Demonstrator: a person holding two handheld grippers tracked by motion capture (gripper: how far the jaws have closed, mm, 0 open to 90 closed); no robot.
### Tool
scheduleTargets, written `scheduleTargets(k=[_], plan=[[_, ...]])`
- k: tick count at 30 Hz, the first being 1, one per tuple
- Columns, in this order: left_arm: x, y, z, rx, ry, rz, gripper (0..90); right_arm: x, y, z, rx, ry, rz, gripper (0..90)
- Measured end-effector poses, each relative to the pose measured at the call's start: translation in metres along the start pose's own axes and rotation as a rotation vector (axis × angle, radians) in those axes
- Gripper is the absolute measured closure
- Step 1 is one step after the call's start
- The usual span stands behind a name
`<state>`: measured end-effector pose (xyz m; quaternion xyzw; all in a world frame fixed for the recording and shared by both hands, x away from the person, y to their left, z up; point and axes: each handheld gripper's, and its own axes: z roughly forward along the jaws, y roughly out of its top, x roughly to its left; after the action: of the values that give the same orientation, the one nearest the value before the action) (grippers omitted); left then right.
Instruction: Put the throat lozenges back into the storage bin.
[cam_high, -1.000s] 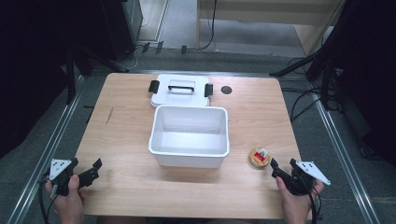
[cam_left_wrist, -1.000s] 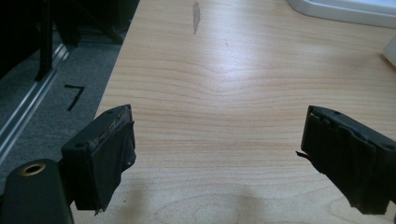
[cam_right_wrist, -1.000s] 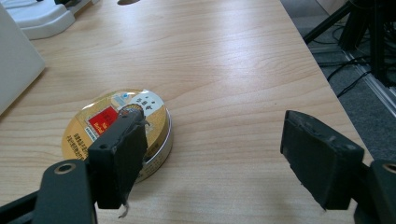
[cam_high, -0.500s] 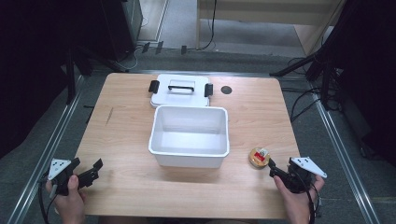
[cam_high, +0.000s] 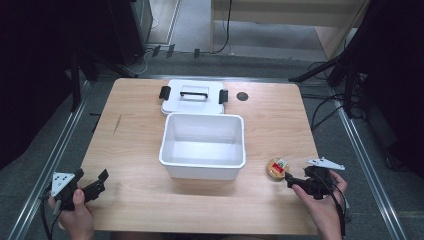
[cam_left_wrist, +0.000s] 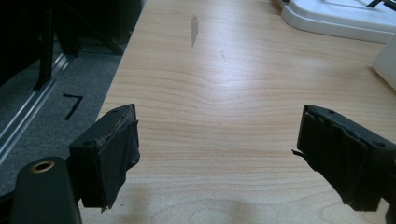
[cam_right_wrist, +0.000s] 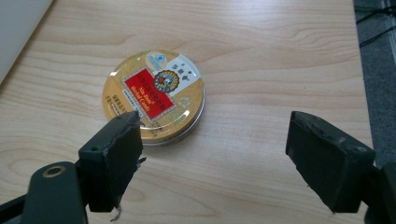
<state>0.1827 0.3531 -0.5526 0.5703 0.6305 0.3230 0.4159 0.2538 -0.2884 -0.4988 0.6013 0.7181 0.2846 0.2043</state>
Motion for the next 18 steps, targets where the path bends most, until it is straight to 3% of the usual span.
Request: scheduleTargets(k=[6,10,15,18], plan=[[-0.006,0.0,0.0,0.0,0.042,0.048,10.2,0.006,0.011,0.0,0.091,0.014,-0.033,16.4],[-0.004,0.001,0.002,0.005,0.049,0.023,9.4,0.009,0.018,0.001,0.136,0.025,-0.036,16.3],[-0.002,0.001,0.002,0.015,0.034,0.007,2.1,0.015,0.029,0.007,0.219,0.015,-0.082,14.7],[-0.001,0.001,0.002,0.016,0.03,-0.004,2.1,0.02,0.034,0.008,0.257,0.013,-0.099,14.6]])
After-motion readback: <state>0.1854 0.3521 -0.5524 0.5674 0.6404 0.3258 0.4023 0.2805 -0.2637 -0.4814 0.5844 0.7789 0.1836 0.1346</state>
